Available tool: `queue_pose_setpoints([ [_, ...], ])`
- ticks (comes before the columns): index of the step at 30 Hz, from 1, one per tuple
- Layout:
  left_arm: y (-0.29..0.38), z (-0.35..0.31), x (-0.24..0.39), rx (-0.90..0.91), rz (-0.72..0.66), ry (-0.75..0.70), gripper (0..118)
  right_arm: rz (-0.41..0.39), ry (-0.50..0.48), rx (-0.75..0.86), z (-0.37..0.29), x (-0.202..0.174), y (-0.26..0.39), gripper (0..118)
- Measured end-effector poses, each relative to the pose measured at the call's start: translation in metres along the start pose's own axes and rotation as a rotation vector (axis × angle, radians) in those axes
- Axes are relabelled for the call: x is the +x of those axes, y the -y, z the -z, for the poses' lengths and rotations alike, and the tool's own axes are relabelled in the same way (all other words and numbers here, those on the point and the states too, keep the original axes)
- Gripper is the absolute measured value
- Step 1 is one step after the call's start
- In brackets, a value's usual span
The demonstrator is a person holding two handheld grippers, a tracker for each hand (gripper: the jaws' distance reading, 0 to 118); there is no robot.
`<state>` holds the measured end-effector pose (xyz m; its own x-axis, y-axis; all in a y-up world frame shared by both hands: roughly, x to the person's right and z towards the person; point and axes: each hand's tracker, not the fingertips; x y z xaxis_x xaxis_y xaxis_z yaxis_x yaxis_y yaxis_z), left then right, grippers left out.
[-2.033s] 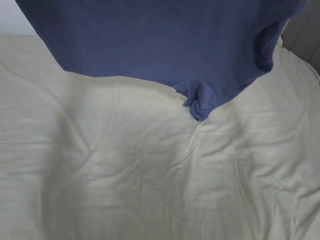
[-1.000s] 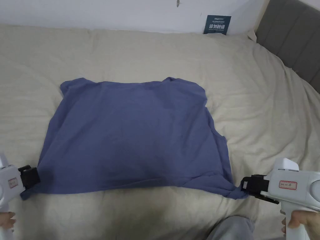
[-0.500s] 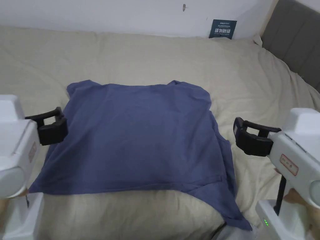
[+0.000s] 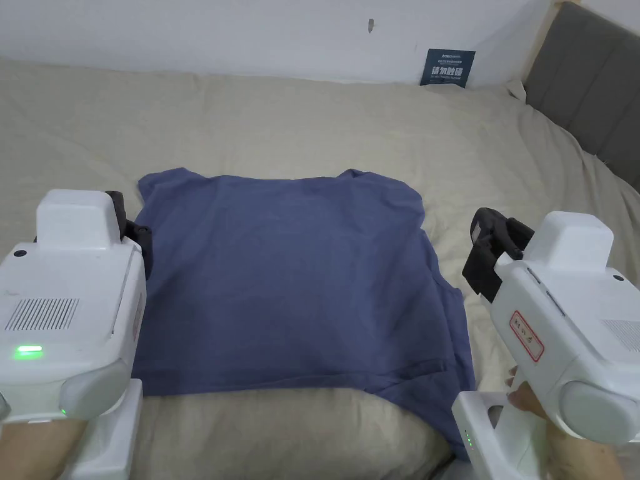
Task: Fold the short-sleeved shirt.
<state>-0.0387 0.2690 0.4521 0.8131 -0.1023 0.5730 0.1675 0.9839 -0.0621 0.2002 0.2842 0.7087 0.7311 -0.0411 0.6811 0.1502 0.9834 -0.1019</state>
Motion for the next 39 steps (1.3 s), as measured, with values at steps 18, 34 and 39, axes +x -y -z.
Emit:
queue_pose_setpoints([
  [18,0.019,0.065,-0.069,-0.606,-0.117,0.080,95,0.023,0.008,-0.082,0.004,0.016,0.003,1],
  [34,0.146,0.084,-0.100,-0.935,-0.242,-0.011,74,0.024,0.034,-0.197,0.013,0.022,0.030,1],
  [39,0.150,0.086,-0.086,-0.905,-0.248,0.026,4,0.024,0.047,-0.226,0.017,0.023,0.035,1],
])
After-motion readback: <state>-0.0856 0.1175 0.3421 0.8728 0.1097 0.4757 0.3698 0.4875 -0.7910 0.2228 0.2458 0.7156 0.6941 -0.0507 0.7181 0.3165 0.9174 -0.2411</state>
